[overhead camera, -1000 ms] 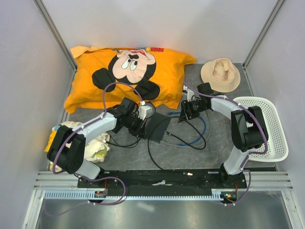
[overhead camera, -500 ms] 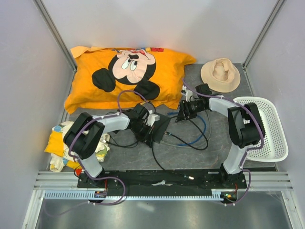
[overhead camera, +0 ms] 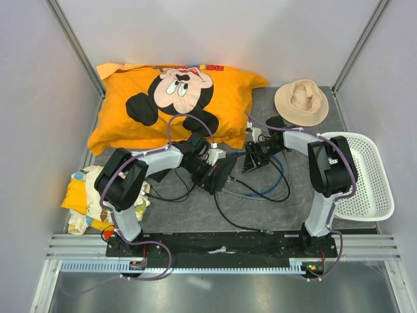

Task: Pull the plug from the switch port

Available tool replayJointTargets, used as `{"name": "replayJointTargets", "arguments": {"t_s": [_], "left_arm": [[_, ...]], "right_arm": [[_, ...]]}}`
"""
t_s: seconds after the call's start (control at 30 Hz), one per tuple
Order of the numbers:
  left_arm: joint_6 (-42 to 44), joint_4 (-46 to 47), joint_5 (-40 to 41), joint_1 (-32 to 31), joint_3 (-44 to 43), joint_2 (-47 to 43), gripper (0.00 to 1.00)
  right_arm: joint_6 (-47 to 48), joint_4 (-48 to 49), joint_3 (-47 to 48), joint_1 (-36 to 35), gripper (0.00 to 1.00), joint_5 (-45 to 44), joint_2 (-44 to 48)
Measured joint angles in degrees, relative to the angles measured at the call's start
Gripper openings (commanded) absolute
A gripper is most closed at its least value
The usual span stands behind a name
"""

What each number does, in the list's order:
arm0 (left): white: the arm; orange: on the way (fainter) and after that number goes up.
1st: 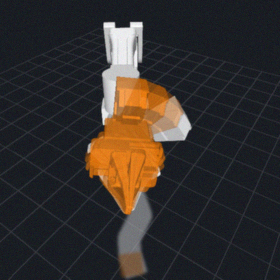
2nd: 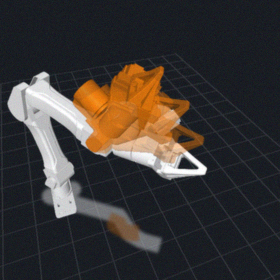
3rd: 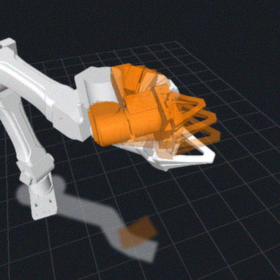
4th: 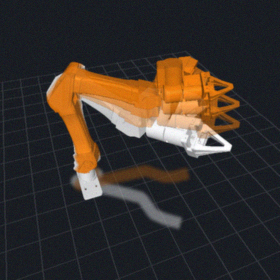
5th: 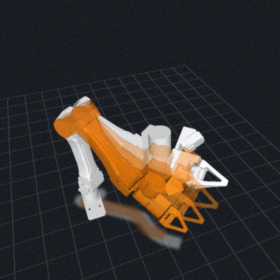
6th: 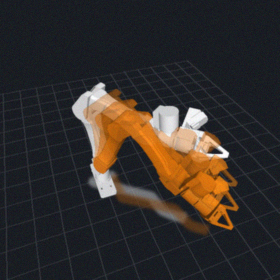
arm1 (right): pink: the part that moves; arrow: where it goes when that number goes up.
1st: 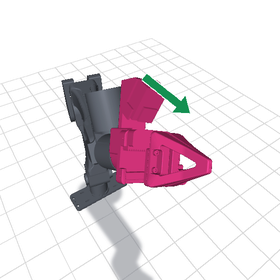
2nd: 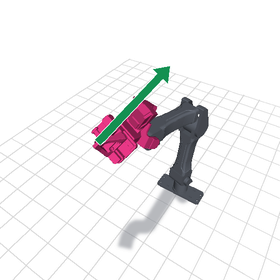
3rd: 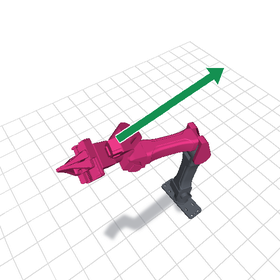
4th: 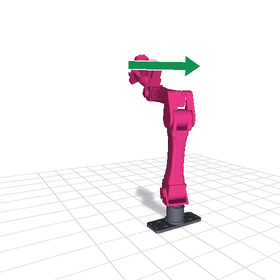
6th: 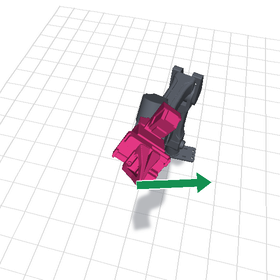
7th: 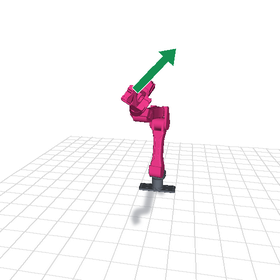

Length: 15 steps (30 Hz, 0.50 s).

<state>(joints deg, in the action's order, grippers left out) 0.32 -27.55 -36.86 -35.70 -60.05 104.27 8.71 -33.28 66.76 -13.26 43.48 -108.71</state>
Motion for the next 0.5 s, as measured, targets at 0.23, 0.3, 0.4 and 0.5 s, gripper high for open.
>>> {"name": "replayJointTargets", "arguments": {"t_s": [0.23,0.3,0.4,0.5], "left_arm": [[6.91,-6.54,-1.86,1.03,0.07,-8.48,0.01],[6.51,-5.40,0.09,1.84,0.24,-10.43,0.02],[4.39,-2.29,2.60,2.75,0.22,-9.92,0.01],[2.47,-0.70,5.03,3.21,-1.29,-6.78,0.01]], "right_arm": [[-2.32,-0.22,1.90,0.00,0.61,4.61,-3.89],[-3.21,-0.13,2.84,0.00,0.61,5.99,-5.18],[-4.76,0.07,4.20,0.07,0.61,8.09,-7.13],[-6.10,0.11,5.33,0.22,0.60,10.36,-8.92]]}}
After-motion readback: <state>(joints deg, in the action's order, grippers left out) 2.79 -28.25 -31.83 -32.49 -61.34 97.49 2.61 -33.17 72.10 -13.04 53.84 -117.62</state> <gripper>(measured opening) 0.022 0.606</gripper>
